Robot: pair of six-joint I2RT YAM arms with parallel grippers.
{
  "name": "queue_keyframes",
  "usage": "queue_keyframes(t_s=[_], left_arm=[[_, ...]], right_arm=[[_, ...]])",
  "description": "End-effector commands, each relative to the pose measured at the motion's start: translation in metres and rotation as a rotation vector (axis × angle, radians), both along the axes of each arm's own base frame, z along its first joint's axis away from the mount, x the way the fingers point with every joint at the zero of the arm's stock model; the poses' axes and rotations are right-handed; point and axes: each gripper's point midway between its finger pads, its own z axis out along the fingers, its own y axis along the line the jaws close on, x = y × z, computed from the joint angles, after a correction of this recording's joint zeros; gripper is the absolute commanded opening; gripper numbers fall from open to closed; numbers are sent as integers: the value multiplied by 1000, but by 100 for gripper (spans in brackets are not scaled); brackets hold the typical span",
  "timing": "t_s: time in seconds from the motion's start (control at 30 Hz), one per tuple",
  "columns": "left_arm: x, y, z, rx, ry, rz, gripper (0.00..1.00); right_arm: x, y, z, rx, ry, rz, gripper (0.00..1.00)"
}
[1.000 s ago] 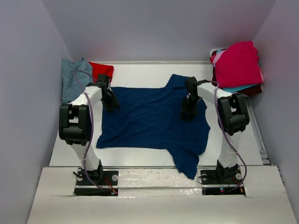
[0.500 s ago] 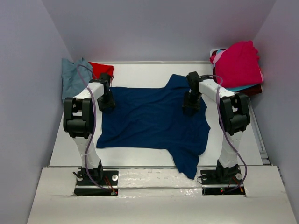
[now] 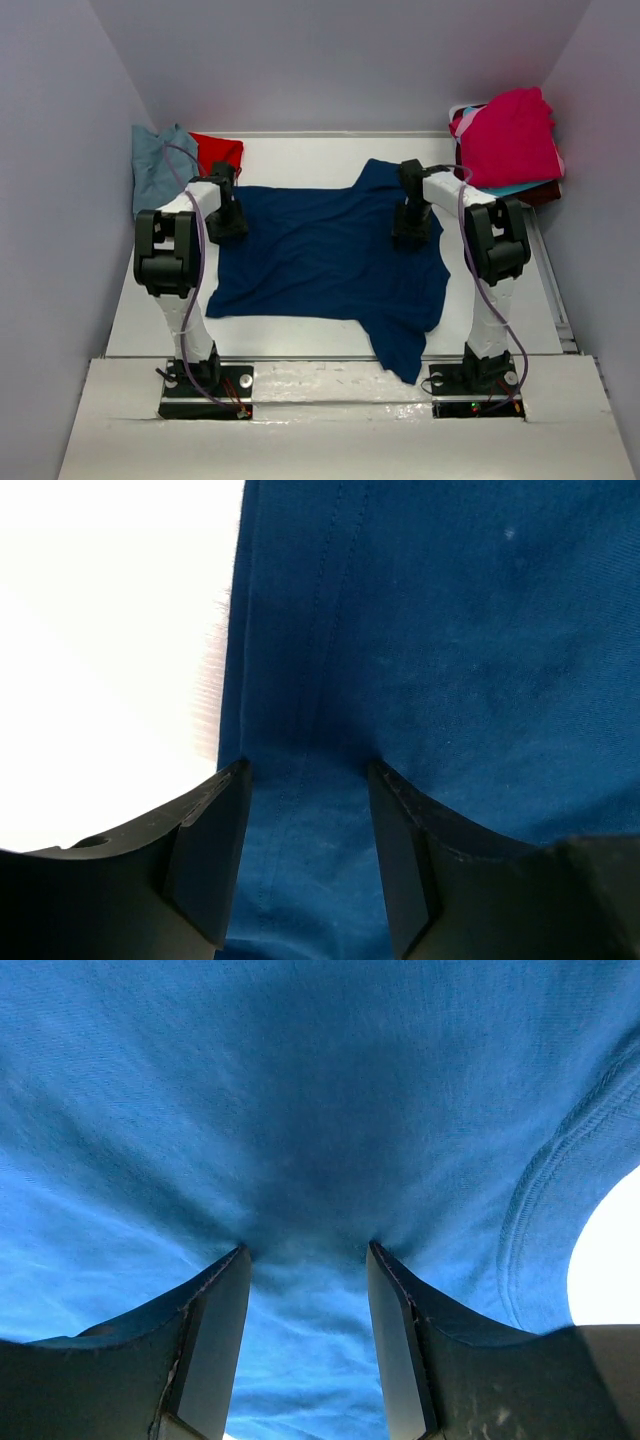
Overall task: Fold and stack the t-shirts
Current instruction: Flatten the tshirt out
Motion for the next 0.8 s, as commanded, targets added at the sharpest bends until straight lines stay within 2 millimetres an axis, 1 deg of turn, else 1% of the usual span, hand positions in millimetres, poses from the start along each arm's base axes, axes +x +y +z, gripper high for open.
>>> queue_keyframes(t_s=[0.0,0.07,0.1,0.13,0.2,0.27,0.3,0.33,0.37,0.4,0.43,0.47,0.5,0.57,0.63,0.73,0.77], left_arm=[[-34,-6,-28,-36,113,-16,63],[-40,-7,-32,-39,127,-16,63],[-42,-7,-32,-41,125,-17,63],[-47,-6,-34,-41,134,-15,62],[-52,-5,-36,-35,137,-9,63],[-62,-4,-38,-32,145,7,62],[-62,-6,-35,-47,130,9,62],[-72,-7,-38,-54,145,18,62],[-75,-8,-39,-63,143,23,63],[-77,-10,-36,-71,132,26,62],[-87,-9,-39,-72,150,31,62],[-91,-9,-39,-71,150,38,62],[-98,-14,-37,-106,152,35,62],[-102,-16,-32,-119,141,36,62],[-110,-17,-32,-127,152,37,62],[-115,-18,-23,-133,139,38,61],[-115,-18,-21,-137,138,37,61]], right_arm=[[-8,-4,1,-3,12,-7,56],[-17,-5,-3,-3,32,-13,56],[-18,-4,-2,3,29,-16,56],[-21,-4,-3,8,34,-17,56],[-31,-6,-7,4,55,-23,56],[-37,-8,-6,4,57,-25,56],[-44,-9,-8,2,72,-28,56],[-49,-2,-7,29,83,-17,56],[-52,-2,-4,32,83,-19,56],[-57,-3,-5,30,95,-19,56],[-59,-3,-4,35,95,-20,56],[-61,-3,0,41,94,-20,56],[-65,-2,0,49,103,-23,56],[-70,1,3,57,107,-15,56],[-74,1,3,60,114,-17,56],[-78,2,6,70,121,-16,56],[-83,4,6,72,130,-7,56]])
